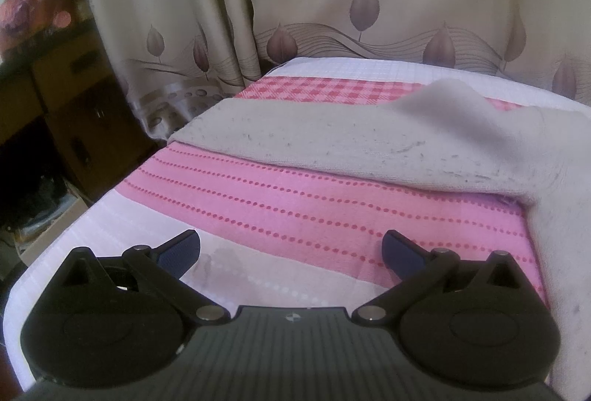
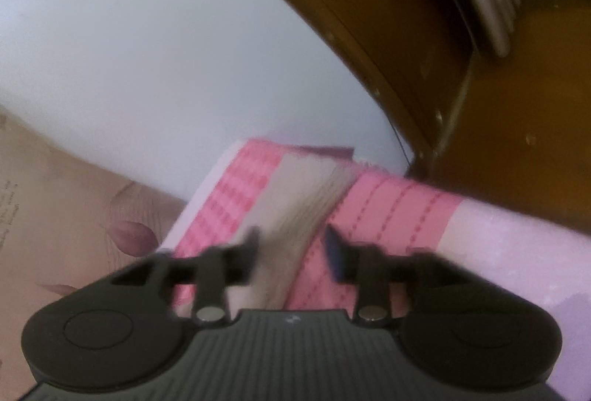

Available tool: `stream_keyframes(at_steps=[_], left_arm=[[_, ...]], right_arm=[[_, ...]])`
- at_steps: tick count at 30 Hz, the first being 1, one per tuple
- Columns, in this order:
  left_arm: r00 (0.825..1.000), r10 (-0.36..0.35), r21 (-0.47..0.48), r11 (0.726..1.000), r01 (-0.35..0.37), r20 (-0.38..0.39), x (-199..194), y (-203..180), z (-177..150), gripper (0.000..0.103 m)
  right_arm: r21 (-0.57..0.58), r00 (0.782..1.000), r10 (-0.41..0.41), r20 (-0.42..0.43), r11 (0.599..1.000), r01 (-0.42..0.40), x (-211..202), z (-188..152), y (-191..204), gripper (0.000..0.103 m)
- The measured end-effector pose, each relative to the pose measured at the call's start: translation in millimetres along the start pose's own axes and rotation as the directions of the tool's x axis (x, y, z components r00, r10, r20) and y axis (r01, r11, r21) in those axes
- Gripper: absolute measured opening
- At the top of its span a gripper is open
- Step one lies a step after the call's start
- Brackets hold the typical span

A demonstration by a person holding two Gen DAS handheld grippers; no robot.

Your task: Fold small clothes

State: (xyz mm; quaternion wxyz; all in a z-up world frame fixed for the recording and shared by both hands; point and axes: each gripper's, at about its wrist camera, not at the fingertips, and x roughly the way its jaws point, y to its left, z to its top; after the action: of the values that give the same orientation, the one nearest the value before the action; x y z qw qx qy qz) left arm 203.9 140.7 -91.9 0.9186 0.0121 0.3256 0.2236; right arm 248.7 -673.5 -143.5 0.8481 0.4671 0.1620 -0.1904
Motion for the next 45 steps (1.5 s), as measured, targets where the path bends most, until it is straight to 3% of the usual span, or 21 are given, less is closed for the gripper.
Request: stream_keyframes(at_steps=[2, 3, 10, 14, 15, 16, 17, 18, 19, 22, 24, 28, 34, 39, 45], left_arm=[[1.0, 0.001, 0.002, 1.0, -0.001, 0.001, 0, 0, 0, 0.103], [1.0, 0.0, 0.001, 1.0, 0.0, 0.0, 0, 0, 0, 0.103], [1.0, 0.006, 0.008, 1.0, -0.006, 0.002, 0, 0, 0, 0.103], [1.0, 0.008, 0.01, 1.0, -0.008, 0.004, 0, 0, 0, 0.103], [1.0, 0.009, 0.011, 1.0, -0.009, 0.004, 0, 0, 0, 0.103], [1.0, 0.009, 0.012, 1.0, -0.009, 0.004, 0, 0, 0, 0.103], [1.0, 0.009, 0.012, 1.0, -0.009, 0.004, 0, 0, 0, 0.103], [1.0, 0.011, 0.013, 1.0, -0.011, 0.005, 0, -1, 0, 0.103], [1.0, 0.012, 0.014, 1.0, -0.012, 0.006, -1, -1, 0, 0.103], [1.0, 0.009, 0.01, 1.0, -0.009, 0.004, 0, -1, -1, 0.103], [1.0, 0.001, 0.001, 1.0, -0.001, 0.001, -1, 0, 0, 0.103], [1.0, -0.013, -0.017, 1.0, 0.013, -0.003, 0, 3, 0, 0.103], [1.0, -0.012, -0.024, 1.0, 0.012, 0.002, 0, 3, 0, 0.103], [1.0, -0.025, -0.055, 0.998, 0.025, 0.003, 0, 9, 0, 0.103], [0.999, -0.047, -0.168, 0.985, 0.051, 0.024, -2, 25, -3, 0.103]], right_arm=[[-0.035, 0.999, -0.033, 0.037, 0.999, 0.034, -6, 3, 3, 0.083], [-0.054, 0.998, -0.044, 0.047, 0.997, 0.047, -8, 5, 5, 0.088], [-0.104, 0.999, 0.046, -0.029, 0.993, -0.049, 16, 5, 14, 0.087], [-0.178, 1.0, -0.008, -0.026, 0.984, 0.003, 34, 2, 36, 0.084], [-0.205, 0.999, -0.038, -0.016, 0.978, 0.034, 37, 0, 41, 0.077], [-0.242, 0.997, -0.072, -0.006, 0.968, 0.069, 40, -2, 47, 0.059], [-0.275, 0.995, -0.103, -0.003, 0.956, 0.098, 41, -5, 51, 0.046], [-0.29, 0.992, -0.129, -0.001, 0.949, 0.123, 42, -5, 53, 0.026], [-0.287, 0.99, -0.14, 0.002, 0.948, 0.135, 42, -4, 51, 0.019], [-0.16, 0.997, -0.072, -0.031, 0.985, 0.066, 34, 4, 32, 0.01], [-0.047, 0.995, 0.102, 0.016, 0.994, -0.101, 13, 5, 20, 0.01], [-0.008, 0.97, 0.242, 0.033, 0.97, -0.241, -26, 1, 37, 0.01], [-0.024, 0.922, 0.387, -0.013, 0.922, -0.387, -77, -24, 109, 0.01], [-0.007, 0.862, 0.503, -0.065, 0.863, -0.505, -95, -67, 192, 0.01], [0.088, 0.759, 0.639, -0.122, 0.769, -0.633, -90, -145, 284, 0.01]])
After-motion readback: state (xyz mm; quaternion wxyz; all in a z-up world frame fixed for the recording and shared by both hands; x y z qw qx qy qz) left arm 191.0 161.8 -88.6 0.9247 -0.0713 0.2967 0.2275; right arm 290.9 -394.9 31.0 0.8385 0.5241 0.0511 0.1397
